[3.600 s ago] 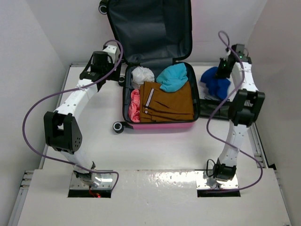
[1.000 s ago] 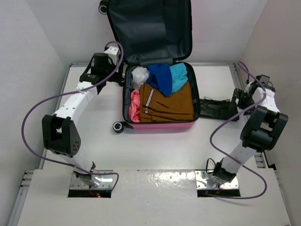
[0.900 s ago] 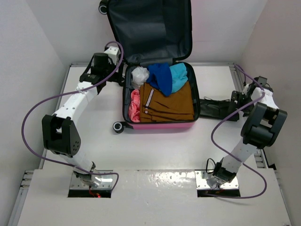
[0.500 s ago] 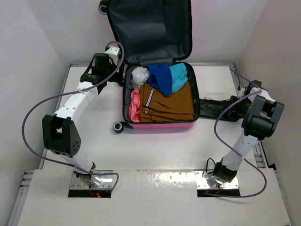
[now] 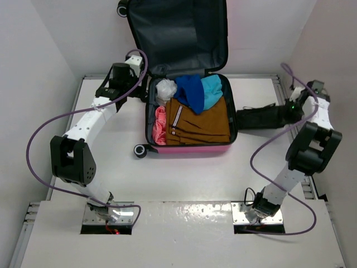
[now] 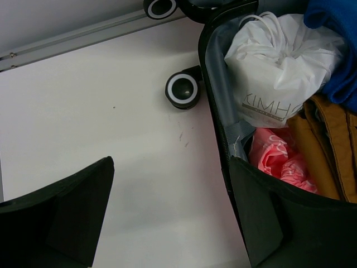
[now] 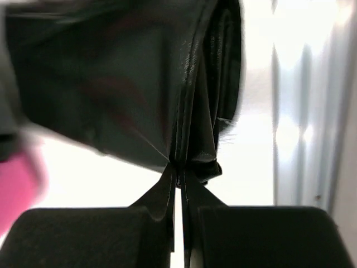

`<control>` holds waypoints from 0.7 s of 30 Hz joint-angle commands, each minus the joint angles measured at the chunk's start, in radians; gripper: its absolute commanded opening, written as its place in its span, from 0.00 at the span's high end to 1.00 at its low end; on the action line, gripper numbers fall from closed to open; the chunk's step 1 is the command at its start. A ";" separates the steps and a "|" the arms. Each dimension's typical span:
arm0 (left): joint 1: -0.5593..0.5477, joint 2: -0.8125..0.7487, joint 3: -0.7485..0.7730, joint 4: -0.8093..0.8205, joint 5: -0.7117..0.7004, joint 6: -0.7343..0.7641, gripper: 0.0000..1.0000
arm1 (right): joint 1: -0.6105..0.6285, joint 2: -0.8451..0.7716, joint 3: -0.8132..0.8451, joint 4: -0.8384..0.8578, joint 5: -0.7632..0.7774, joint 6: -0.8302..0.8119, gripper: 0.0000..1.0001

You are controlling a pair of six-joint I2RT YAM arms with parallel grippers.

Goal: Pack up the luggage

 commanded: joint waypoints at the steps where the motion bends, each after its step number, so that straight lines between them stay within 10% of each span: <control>1: -0.017 0.007 0.009 0.018 0.002 -0.003 0.11 | -0.001 -0.211 0.153 -0.025 -0.101 0.017 1.00; 13: -0.035 0.026 0.009 0.027 0.022 -0.021 0.11 | 0.022 -0.354 0.371 0.005 -0.362 0.310 1.00; 21: 0.018 -0.028 0.000 0.049 0.049 -0.127 0.11 | 0.264 -0.362 0.323 0.188 -0.525 0.485 1.00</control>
